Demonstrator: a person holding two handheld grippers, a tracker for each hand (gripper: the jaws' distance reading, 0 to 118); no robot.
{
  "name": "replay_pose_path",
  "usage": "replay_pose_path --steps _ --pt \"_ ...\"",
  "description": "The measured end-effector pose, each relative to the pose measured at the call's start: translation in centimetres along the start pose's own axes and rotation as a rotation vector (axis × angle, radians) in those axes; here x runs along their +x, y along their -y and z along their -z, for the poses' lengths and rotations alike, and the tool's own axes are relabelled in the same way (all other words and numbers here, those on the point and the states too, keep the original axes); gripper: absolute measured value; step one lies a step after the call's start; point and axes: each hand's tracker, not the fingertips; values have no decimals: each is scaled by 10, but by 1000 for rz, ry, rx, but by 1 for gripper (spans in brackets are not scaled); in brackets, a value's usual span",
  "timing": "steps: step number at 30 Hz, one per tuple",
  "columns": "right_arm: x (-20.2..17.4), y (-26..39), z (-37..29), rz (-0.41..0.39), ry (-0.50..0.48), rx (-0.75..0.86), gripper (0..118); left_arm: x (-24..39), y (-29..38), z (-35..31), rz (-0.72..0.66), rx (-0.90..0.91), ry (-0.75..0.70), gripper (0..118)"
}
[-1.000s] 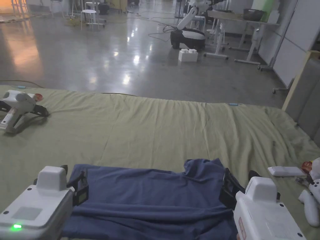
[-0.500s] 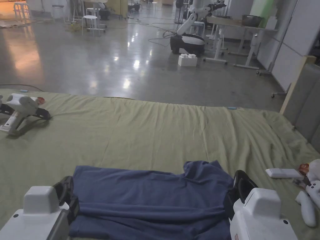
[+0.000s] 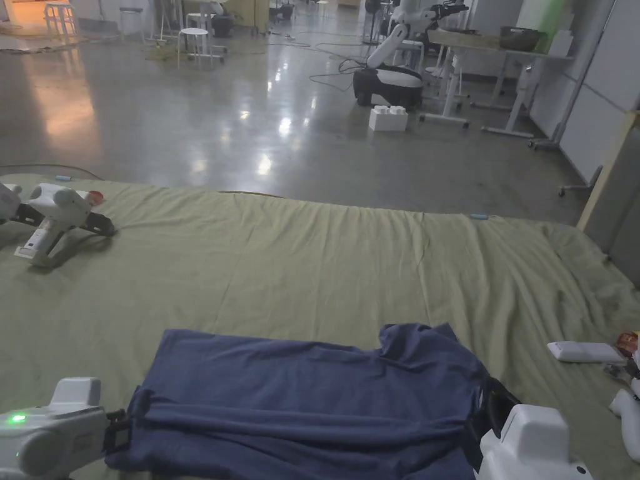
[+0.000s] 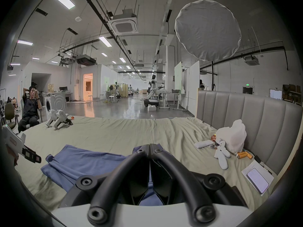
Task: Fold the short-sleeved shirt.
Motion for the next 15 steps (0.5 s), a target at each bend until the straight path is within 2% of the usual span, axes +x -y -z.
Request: replay_pose_path --steps 1,3,8,11,13,15 --pt "1 2 1 -1 3 -7 0 0 -1 8 8 -41 -2 69" --pt "4 6 2 -3 12 -24 0 7 1 14 10 -74 6 75" --pt "13 13 8 -7 30 -67 0 16 10 41 12 -230 -45 74" --pt "20 16 9 -15 43 -86 0 25 15 34 7 -177 -72 73" --pt "26 20 12 -4 49 -104 0 35 18 30 61 -165 -72 63" --pt "34 24 17 9 58 -146 0 38 16 26 80 -165 -41 41"
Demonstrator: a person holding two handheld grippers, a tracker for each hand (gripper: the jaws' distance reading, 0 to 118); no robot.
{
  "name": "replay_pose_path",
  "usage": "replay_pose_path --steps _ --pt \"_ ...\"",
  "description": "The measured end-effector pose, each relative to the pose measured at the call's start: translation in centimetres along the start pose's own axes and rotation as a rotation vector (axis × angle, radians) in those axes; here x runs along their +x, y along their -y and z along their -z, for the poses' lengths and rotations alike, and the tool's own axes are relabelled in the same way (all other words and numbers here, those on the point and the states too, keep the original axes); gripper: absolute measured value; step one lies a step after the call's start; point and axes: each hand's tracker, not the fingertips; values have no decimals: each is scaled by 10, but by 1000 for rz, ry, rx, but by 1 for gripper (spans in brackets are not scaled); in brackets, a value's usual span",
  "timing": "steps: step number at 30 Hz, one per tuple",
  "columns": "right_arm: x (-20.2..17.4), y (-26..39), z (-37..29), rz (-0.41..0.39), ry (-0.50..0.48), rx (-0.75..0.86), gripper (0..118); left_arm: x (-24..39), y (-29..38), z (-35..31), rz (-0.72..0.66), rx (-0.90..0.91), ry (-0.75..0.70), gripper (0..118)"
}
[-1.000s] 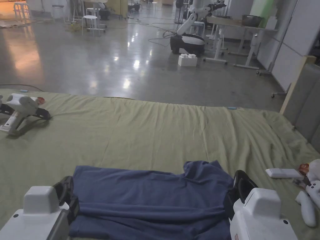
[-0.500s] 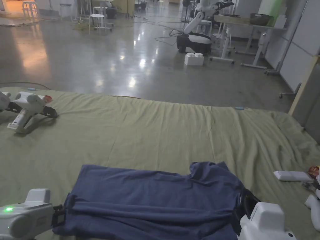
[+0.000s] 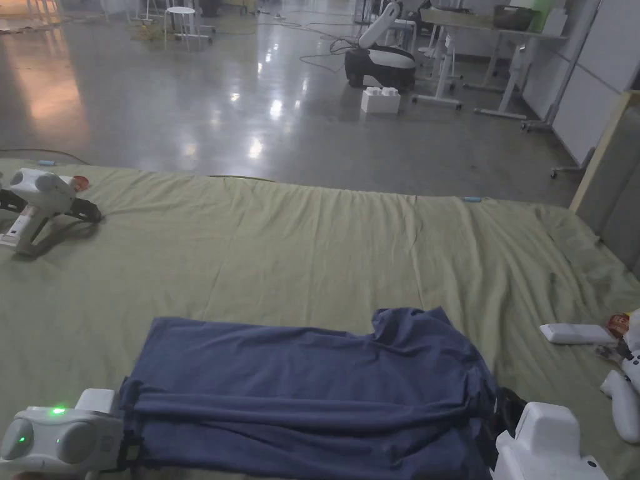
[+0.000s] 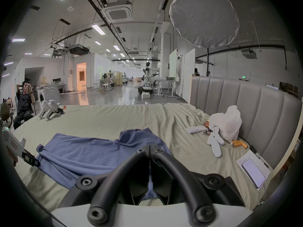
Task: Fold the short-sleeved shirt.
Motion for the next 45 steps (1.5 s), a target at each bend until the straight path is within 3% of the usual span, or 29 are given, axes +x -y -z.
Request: replay_pose_path --steps 3,5,9,10,16,17,19,20,23,26,30,35,38,45 --pt "13 5 16 -16 21 -103 1 6 0 -4 32 -1 39 5" --pt "23 10 29 -24 23 -173 5 8 2 -6 56 0 21 2" --pt "44 21 54 -6 1 -337 82 14 7 -28 37 29 38 2" --pt "48 24 62 -14 -5 -394 83 14 8 -32 23 38 48 1" --pt "55 51 105 -21 -64 -566 79 -5 10 -39 -10 97 67 1" --pt "54 54 112 -25 -66 -584 69 -6 11 -40 -12 105 65 1" --pt "52 61 123 -27 -100 -646 25 -7 13 -42 -18 115 66 1" --pt "50 65 127 -22 -125 -668 14 -10 13 -39 -23 118 68 1" --pt "44 70 127 -77 -112 -653 3 -12 16 -36 -35 117 70 1" --pt "46 69 123 -63 -128 -651 2 -13 18 -34 -47 120 72 1" --pt "49 57 105 -128 -121 -597 1 -17 17 -40 -61 135 87 1" --pt "55 22 70 -134 -138 -543 1 -23 11 -66 -81 186 115 1" --pt "60 2 50 -137 -148 -510 1 -22 16 -87 -34 210 114 1" --pt "65 9 -5 -158 -155 -524 1 -39 62 -112 -51 167 138 1"
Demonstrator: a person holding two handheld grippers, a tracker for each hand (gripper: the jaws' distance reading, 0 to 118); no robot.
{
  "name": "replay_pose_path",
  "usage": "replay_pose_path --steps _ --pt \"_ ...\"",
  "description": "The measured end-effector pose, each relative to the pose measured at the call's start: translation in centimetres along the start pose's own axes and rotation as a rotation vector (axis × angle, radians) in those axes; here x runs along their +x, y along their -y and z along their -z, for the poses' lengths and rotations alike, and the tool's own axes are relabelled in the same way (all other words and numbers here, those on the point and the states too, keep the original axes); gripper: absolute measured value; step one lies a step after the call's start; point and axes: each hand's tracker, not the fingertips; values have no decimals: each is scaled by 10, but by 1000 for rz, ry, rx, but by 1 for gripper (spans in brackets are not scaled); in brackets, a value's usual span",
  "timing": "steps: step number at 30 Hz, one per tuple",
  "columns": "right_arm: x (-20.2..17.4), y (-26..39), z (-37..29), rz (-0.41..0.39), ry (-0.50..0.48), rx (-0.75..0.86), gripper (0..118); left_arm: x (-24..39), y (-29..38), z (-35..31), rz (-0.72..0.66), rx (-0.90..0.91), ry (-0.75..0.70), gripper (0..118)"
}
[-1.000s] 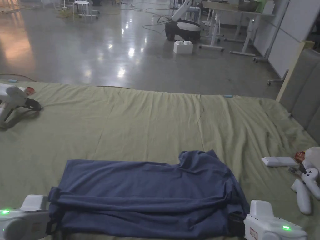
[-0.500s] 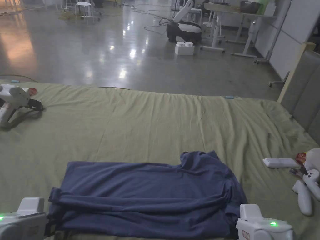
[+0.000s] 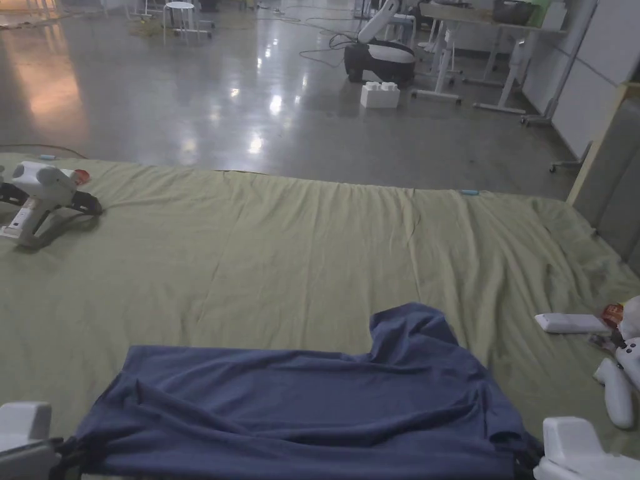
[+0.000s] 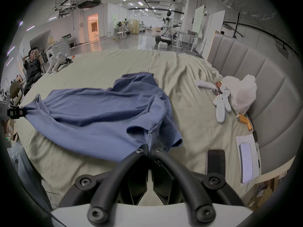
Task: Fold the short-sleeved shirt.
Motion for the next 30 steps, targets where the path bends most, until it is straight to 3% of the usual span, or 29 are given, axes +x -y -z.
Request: replay_pose_path --steps 10,16,17,20,21,26,30 --pt "-20 94 21 32 -8 -201 1 -13 78 23 -39 -152 -55 1" --pt "-23 96 22 94 -9 -148 4 -6 75 26 -65 -141 -68 4" --pt "-24 92 17 96 13 -129 9 -4 73 24 -56 -132 -75 12" --pt "-25 75 -2 97 62 -2 73 4 63 10 9 -53 -98 59" --pt "-28 67 -11 96 76 50 85 8 57 5 22 -15 -87 70" --pt "-50 20 -40 100 92 325 85 35 19 -18 42 185 -39 71" --pt "-77 -16 -51 99 64 520 85 57 -8 -29 66 383 -37 63"
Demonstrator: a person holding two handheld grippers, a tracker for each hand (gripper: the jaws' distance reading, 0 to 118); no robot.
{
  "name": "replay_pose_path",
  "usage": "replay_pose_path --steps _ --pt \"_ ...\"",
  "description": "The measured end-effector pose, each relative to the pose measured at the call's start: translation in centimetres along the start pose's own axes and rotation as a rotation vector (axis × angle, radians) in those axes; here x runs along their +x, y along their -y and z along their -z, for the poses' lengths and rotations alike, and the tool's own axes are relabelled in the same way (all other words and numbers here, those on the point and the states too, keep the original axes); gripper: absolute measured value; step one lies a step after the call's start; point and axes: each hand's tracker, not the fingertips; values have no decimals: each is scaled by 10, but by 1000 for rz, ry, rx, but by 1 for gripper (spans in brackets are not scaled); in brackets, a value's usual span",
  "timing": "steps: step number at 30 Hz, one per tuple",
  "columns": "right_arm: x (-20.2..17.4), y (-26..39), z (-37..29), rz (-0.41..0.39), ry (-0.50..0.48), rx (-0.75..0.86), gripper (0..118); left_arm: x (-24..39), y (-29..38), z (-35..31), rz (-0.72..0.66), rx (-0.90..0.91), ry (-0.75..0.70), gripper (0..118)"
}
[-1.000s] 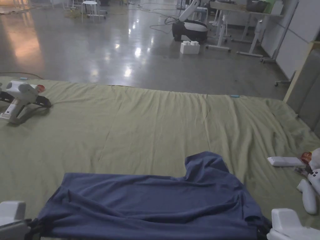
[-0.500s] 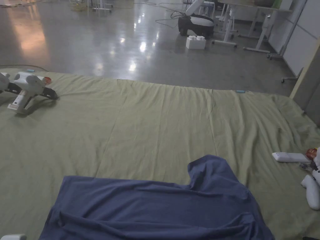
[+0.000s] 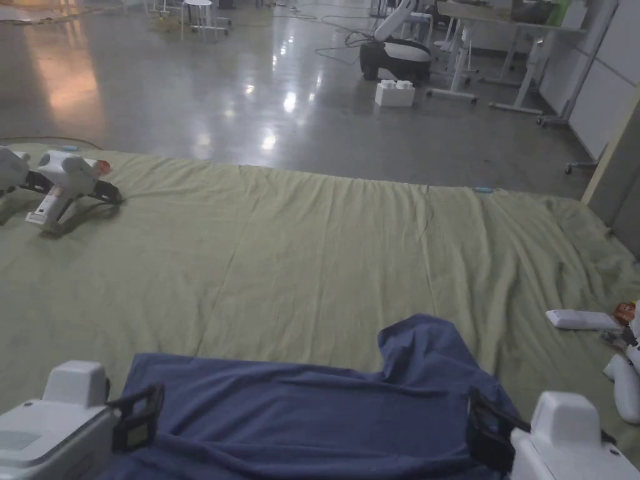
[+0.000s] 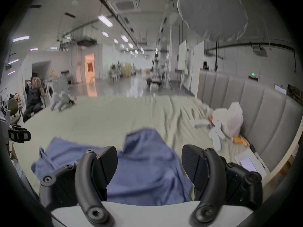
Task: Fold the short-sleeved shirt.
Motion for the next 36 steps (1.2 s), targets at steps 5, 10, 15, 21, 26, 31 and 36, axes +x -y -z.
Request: replay_pose_path --steps 5,10,15,21,26,31,36 --pt "-35 -33 2 -3 4 195 85 31 -33 -15 -5 235 -23 57" --pt "-53 -53 1 51 53 308 67 48 -47 -26 72 425 -103 37" --pt "-56 -60 4 43 44 341 3 50 -49 -34 59 491 -142 0" --pt "-55 -57 7 50 44 326 0 31 -43 -23 46 442 -146 0" --pt "-53 -51 17 23 40 300 0 -12 -38 27 -26 225 -145 0" --pt "-52 -44 33 10 28 237 0 -51 -39 94 -78 -28 -79 0" --pt "-47 -36 50 27 22 171 0 -78 -36 169 -130 -264 -25 16"
